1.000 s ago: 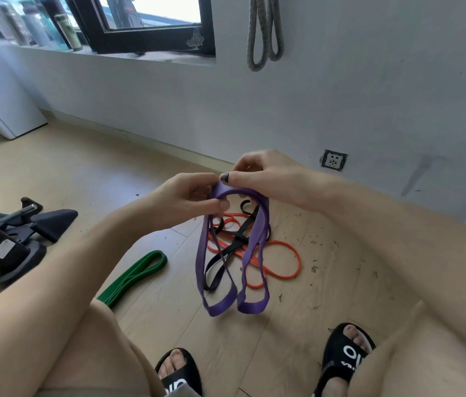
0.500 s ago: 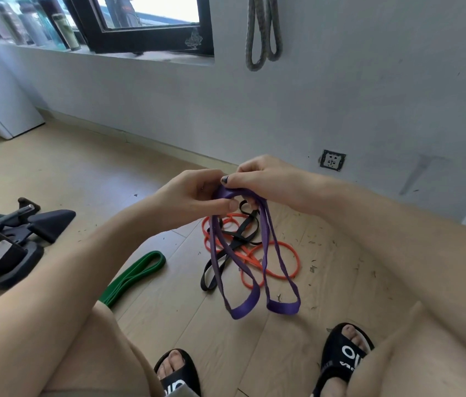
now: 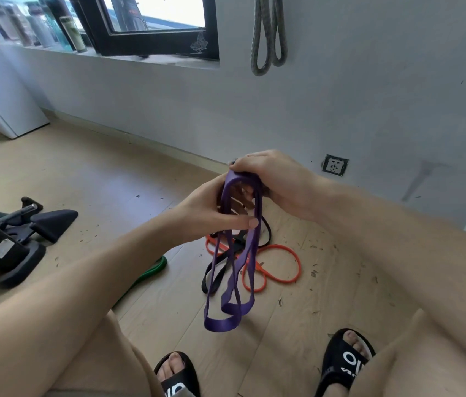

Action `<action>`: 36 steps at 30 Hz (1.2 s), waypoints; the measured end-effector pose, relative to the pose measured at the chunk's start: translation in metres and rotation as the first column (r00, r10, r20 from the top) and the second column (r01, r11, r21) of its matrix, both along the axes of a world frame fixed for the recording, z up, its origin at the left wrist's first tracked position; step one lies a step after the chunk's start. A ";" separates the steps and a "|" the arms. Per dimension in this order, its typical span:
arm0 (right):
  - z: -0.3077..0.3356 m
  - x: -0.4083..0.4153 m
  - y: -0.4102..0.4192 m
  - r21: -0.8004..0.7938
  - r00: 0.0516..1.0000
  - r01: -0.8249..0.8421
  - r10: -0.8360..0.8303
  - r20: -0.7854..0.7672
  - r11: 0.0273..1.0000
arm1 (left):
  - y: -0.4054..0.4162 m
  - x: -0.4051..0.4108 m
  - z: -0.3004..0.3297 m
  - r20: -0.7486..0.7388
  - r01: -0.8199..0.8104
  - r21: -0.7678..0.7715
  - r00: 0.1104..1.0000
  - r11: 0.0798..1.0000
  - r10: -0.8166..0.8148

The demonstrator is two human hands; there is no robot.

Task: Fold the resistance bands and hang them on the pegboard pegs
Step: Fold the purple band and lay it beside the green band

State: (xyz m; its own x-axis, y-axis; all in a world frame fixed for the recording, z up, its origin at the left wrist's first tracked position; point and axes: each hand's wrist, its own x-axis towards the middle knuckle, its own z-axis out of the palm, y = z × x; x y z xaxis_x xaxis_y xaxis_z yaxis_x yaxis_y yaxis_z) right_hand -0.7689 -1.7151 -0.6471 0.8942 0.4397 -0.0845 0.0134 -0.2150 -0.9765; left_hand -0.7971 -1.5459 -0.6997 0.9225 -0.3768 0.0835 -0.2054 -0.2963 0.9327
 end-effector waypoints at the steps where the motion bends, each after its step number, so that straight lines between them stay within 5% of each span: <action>1: 0.001 0.000 0.000 0.035 1.000 0.006 -0.005 -0.025 0.999 | -0.001 0.000 -0.001 -0.007 -0.006 -0.011 1.000 1.000 0.006; 8: 0.011 -0.001 0.001 0.235 0.988 0.061 -0.026 -0.150 0.970 | -0.007 0.003 -0.009 -0.072 -0.020 0.053 0.997 0.998 0.024; 28: 0.013 0.002 -0.004 0.255 0.993 0.081 -0.057 -0.101 0.964 | -0.013 0.007 -0.007 -0.027 0.035 0.159 0.999 0.987 -0.031; 36: 0.010 0.002 0.002 0.318 0.989 0.083 -0.038 -0.145 0.944 | -0.022 0.006 -0.015 0.059 -0.066 0.192 0.997 0.979 0.056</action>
